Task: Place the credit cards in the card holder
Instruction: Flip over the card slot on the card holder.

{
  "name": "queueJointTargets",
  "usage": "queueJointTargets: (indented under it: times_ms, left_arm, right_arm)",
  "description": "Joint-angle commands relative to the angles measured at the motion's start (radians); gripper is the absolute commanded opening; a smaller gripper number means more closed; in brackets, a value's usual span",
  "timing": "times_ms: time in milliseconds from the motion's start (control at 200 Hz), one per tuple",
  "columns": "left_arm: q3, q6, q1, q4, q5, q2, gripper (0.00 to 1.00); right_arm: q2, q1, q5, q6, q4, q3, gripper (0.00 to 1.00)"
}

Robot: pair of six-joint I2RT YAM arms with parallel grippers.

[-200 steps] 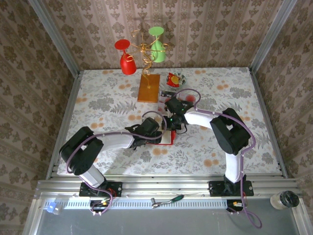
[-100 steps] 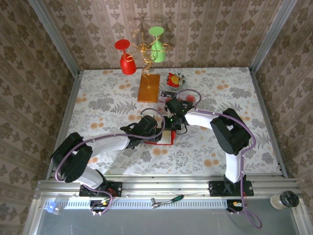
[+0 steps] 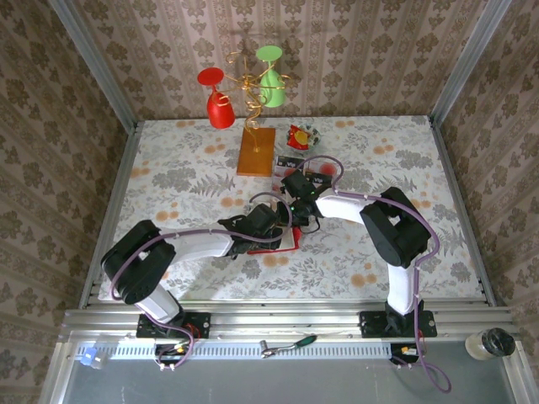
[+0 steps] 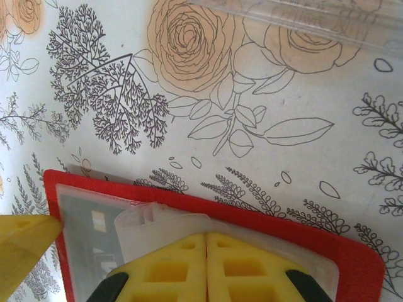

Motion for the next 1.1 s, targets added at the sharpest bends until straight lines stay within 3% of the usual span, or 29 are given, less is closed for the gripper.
queueJointTargets:
  times_ms: [0,400,1095]
  left_arm:
    - [-0.027,-0.017,-0.006,-0.009,-0.053,0.012,0.87]
    - [-0.076,-0.033,-0.006,0.042,-0.049,-0.007,0.81]
    - [-0.107,-0.021,-0.006,0.073,-0.053,-0.055,0.83]
  right_arm:
    - [0.01,0.006,-0.01,0.014,-0.03,-0.019,0.11]
    - [-0.088,-0.038,0.01,0.012,-0.049,-0.033,0.38]
    - [-0.048,-0.026,-0.066,0.077,0.071,-0.059,0.4]
